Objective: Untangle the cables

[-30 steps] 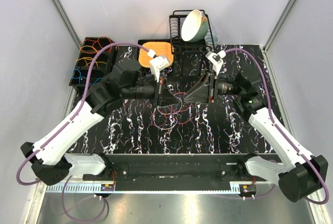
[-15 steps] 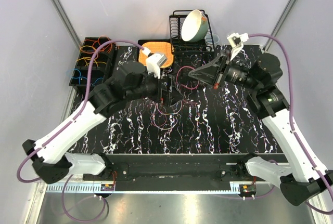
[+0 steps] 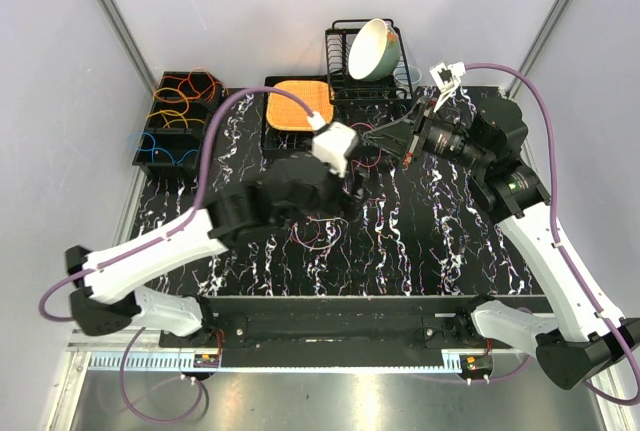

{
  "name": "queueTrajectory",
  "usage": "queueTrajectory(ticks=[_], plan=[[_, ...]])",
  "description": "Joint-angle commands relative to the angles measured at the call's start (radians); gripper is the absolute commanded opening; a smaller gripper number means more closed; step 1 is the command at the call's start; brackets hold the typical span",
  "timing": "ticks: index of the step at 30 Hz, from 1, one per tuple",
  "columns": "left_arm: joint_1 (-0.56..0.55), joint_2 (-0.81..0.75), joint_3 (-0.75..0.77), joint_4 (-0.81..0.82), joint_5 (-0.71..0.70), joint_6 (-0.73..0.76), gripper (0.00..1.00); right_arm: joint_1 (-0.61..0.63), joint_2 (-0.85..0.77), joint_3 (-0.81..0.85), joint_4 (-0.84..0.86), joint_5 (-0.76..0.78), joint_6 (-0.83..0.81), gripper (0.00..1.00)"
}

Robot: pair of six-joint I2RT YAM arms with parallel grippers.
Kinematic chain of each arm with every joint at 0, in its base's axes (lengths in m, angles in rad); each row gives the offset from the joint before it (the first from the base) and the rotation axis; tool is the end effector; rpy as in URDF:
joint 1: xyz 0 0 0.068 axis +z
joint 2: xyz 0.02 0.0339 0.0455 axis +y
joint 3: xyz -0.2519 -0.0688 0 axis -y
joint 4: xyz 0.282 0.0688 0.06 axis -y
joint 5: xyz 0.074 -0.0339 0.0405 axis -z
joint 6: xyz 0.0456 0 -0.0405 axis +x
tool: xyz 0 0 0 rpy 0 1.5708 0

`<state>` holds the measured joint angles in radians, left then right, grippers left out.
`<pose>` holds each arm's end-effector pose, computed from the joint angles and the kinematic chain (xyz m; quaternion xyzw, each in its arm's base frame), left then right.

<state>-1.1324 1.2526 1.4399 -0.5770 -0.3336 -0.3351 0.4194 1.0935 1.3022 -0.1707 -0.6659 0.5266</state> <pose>0.1474 -0.2792 0.4197 0.2328 0.7908 -0.2653 0.5001 0.2420 0.1387 0.4585 -0.2000 0.6671 0.5120 0.5028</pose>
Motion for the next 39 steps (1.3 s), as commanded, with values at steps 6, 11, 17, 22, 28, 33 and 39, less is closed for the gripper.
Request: queueTrajectory(ticks=[6, 11, 17, 22, 28, 33, 39], plan=[[-0.055, 0.192, 0.145, 0.062, -0.244, 0.028, 0.61, 0.007, -0.023, -0.003, 0.005, 0.015, -0.025, 0.0], [-0.056, 0.214, 0.172, 0.042, -0.318, 0.027, 0.54, 0.007, -0.032, -0.011, -0.009, 0.017, -0.034, 0.0], [-0.105, 0.182, 0.198, -0.035, -0.283, 0.025, 0.72, 0.007, -0.017, -0.003, -0.03, 0.054, -0.042, 0.0], [-0.197, 0.169, 0.211, -0.119, -0.427, 0.018, 0.92, 0.005, 0.006, 0.037, -0.081, 0.084, -0.031, 0.0], [-0.202, 0.192, 0.197, -0.142, -0.536, 0.005, 0.92, 0.007, 0.023, 0.046, -0.087, 0.085, -0.016, 0.0], [-0.191, 0.241, 0.241, -0.139, -0.613, 0.048, 0.87, 0.007, 0.025, 0.051, -0.095, 0.074, -0.008, 0.0], [-0.133, 0.32, 0.292, -0.144, -0.585, 0.077, 0.81, 0.005, 0.016, 0.054, -0.093, 0.058, 0.015, 0.0]])
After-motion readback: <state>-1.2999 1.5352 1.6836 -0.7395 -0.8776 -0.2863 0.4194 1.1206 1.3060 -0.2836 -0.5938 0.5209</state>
